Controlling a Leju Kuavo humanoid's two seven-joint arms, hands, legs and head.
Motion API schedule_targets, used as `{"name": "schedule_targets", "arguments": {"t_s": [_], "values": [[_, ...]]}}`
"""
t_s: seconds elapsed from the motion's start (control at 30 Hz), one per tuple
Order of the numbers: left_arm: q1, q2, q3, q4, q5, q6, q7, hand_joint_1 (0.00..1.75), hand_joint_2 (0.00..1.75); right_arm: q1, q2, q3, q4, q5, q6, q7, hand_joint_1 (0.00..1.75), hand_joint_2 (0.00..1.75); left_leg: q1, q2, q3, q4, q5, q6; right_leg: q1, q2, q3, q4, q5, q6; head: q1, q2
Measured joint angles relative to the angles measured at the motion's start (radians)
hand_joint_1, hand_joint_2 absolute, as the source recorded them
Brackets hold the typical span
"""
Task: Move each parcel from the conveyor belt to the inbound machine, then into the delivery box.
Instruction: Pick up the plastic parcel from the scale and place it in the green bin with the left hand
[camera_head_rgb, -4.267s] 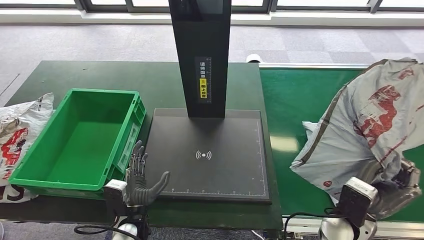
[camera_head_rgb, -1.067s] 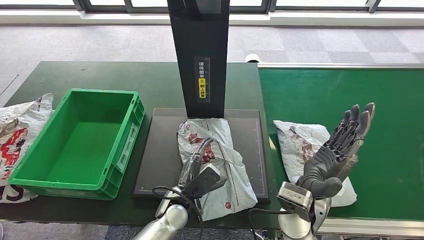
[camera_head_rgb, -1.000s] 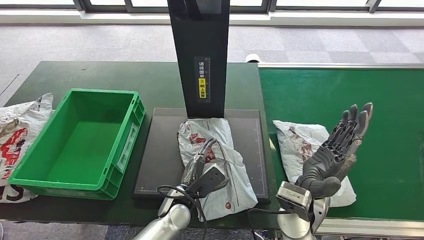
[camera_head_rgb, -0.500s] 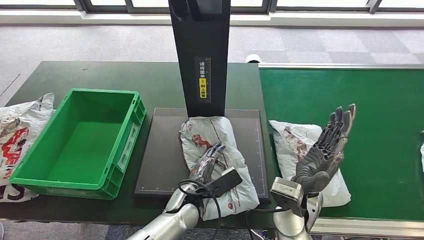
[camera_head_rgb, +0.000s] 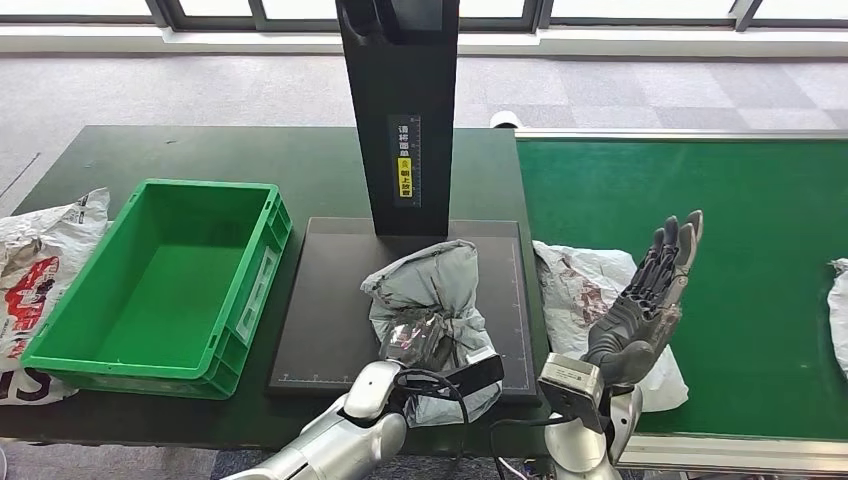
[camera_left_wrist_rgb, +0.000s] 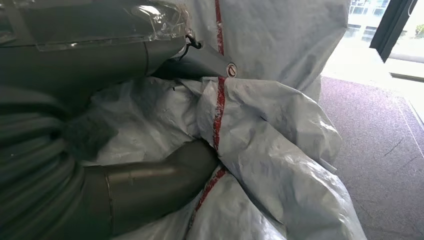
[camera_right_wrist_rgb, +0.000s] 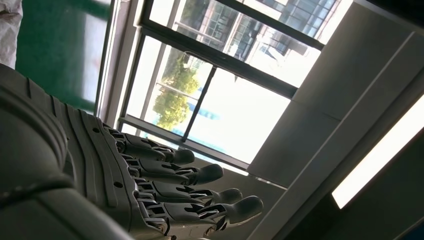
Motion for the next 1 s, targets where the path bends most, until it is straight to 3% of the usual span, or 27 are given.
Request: {"name": "schedule_targets", "arguments": {"t_s": [0.17,0.27,0.37,0.47,0.6,0.73,1.0], "values": [[-0.001,0.003,0.0,-0.001,-0.026,0.014,0.002,1.75,1.75,0.005,0.0,0.0,0.0,0.0,0.0,0.0,0.0,0.0,0.0,0.0,0.001,0.0,0.0,0.0,0.0,0.0,0.0,0.0,0.0,0.0,0.0,0.0],[0.018,0.012,0.017,-0.024,-0.062,0.07,-0.025,1.75,1.75,0.011,-0.001,0.0,0.0,0.001,0.0,0.0,0.0,0.0,0.0,0.0,0.002,0.0,0.0,0.0,0.0,0.0,-0.001,0.0,0.0,0.0,0.0,0.0],[0.098,0.023,0.108,-0.16,-0.219,0.123,-0.106,1.75,1.75,0.026,-0.002,-0.002,-0.001,0.0,-0.001,0.0,0.0,0.0,0.0,0.0,0.003,0.0,0.002,0.0,0.0,0.001,-0.006,0.0,0.001,0.0,0.0,0.0],[0.175,0.025,0.28,-0.371,-0.379,0.137,-0.223,1.75,1.75,0.041,-0.004,-0.005,-0.001,-0.001,-0.001,0.0,0.0,0.0,0.0,0.001,0.0,0.0,0.003,0.0,0.0,0.002,-0.009,0.0,0.003,0.001,0.0,0.0],[0.225,0.025,0.44,-0.56,-0.411,0.139,-0.266,1.75,1.75,0.05,-0.004,-0.006,-0.001,-0.002,-0.002,0.0,0.0,0.0,0.0,0.003,0.0,0.0,0.003,0.0,0.0,0.003,-0.01,0.0,0.003,0.001,0.0,0.0],[0.251,0.028,0.508,-0.658,-0.412,0.139,-0.27,1.75,1.75,0.053,-0.005,-0.007,-0.001,-0.002,-0.002,0.0,0.0,0.0,0.0,0.0,-0.001,0.0,0.004,0.001,0.0,0.0,-0.01,0.0,0.003,0.001,0.0,0.0],[0.272,0.031,0.562,-0.747,-0.413,0.139,-0.275,1.75,1.75,0.053,-0.005,-0.007,-0.001,-0.002,-0.002,0.0,0.0,0.0,0.0,0.0,-0.001,0.0,0.004,0.001,-0.001,0.0,-0.01,0.0,0.003,0.001,0.0,0.0]]}}
